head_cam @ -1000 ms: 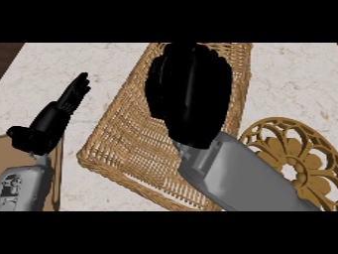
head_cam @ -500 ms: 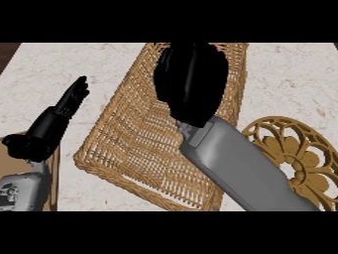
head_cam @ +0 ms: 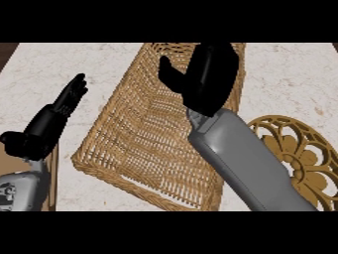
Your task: Pick the squash from the placemat and place it in the basket
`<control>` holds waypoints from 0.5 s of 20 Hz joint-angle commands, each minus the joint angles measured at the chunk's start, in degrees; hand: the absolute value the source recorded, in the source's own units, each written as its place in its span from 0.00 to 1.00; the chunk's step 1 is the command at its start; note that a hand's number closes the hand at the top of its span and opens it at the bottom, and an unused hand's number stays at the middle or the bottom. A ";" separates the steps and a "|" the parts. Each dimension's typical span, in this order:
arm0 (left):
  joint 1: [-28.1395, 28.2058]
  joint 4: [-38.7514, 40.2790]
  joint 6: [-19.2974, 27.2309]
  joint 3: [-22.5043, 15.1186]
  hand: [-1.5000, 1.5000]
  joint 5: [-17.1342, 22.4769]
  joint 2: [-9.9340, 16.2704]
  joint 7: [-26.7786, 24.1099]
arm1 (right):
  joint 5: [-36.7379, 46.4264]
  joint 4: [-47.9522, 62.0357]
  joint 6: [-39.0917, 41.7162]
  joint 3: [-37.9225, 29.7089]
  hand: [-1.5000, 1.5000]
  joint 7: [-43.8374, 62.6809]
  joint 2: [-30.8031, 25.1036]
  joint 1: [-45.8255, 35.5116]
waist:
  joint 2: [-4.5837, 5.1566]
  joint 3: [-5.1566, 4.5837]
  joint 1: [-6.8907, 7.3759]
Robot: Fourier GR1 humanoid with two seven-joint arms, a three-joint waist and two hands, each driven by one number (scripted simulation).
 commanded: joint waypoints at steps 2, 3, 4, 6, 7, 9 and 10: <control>-1.60 -0.58 1.25 -1.41 0.50 -0.68 -1.50 2.79 | -2.29 4.34 -8.78 0.94 0.00 1.75 0.30 0.50 | 0.04 0.00 -0.03; -1.51 -0.08 0.92 -0.14 0.50 -0.09 -0.59 1.88 | -3.11 2.51 -3.51 -2.76 0.00 2.44 0.30 -5.35 | -0.03 -0.01 -0.08; 1.12 -2.08 0.73 -0.76 0.50 -0.12 -0.98 0.83 | -4.21 1.24 -7.56 -2.87 0.00 -2.24 0.30 -0.46 | -0.04 0.00 -0.16; 2.58 -0.93 0.17 -0.02 0.50 -0.24 0.02 -1.37 | -6.28 -1.63 -7.84 -5.57 0.00 -0.77 0.30 -3.28 | -0.07 0.00 0.01; 4.10 0.29 1.02 -1.71 0.50 -1.85 -1.50 -4.04 | -7.37 -1.35 -9.66 -4.91 0.00 -3.01 0.30 -1.07 | 0.02 0.00 -0.17; 3.21 -1.29 0.61 -0.60 0.50 -0.28 -0.93 -0.75 | -6.92 -6.16 -8.50 -5.61 0.00 0.94 0.30 -0.83 | -0.19 0.01 -0.45; -1.39 1.08 -0.56 1.77 0.50 1.21 1.32 0.95 | -7.38 -6.35 -9.58 -7.17 0.00 2.43 0.30 -1.34 | -0.09 0.01 -0.74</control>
